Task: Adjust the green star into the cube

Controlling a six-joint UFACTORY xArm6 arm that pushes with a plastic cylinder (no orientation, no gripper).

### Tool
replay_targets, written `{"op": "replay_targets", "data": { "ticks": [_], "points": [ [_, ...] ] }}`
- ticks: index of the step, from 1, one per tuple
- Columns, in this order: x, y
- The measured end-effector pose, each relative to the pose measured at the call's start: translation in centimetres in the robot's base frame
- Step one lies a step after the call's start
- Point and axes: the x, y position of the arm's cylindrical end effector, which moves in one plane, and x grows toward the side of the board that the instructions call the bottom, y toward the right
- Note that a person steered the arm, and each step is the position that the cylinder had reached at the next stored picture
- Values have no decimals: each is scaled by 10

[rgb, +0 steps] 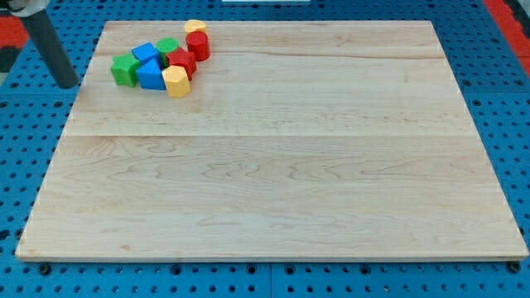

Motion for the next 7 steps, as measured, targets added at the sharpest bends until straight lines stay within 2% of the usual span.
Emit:
{"op": "replay_targets", "data": {
  "ticks": [2, 7],
  "points": [
    [-5, 36],
    [-96, 77]
  ]
}}
